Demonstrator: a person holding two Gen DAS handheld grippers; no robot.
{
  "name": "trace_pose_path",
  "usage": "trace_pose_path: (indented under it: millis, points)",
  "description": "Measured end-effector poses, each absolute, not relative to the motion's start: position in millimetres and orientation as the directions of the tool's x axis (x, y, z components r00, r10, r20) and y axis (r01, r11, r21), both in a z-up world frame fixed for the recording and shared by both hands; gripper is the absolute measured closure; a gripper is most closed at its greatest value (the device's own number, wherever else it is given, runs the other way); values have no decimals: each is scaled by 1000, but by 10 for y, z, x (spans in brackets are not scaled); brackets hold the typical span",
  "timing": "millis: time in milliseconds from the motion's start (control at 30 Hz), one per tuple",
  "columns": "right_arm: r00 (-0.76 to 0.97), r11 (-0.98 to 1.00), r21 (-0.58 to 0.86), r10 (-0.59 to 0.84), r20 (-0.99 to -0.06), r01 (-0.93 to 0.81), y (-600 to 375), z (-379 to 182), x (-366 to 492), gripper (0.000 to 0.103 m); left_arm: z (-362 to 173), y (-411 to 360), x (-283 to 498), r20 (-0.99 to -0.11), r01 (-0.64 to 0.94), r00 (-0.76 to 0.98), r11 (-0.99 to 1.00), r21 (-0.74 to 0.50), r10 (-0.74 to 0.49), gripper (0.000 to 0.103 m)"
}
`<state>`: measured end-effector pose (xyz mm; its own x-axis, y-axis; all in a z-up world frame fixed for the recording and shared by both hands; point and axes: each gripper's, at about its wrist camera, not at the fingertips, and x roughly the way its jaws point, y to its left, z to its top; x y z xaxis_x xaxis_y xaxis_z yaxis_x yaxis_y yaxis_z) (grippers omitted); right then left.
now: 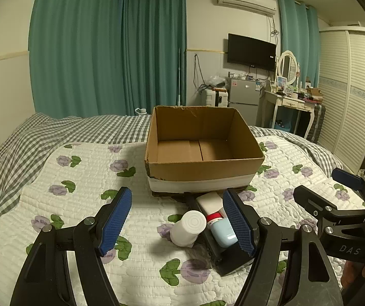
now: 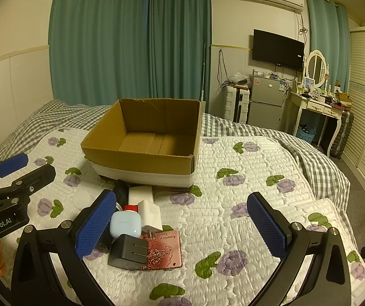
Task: Organize rigid objects
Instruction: 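Approach the white cylindrical container with the left tool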
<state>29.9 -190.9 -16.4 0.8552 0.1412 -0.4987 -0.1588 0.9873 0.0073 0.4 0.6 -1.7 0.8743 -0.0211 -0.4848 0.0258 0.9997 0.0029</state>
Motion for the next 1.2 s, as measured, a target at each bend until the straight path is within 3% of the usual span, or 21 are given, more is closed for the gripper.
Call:
trace_pose_path:
  millis: [1200]
  points:
    - [842,985,5,148,-518,-170,-1898,-194,316,0,-28,19,14,-483,18,876,1000,19,-7,26]
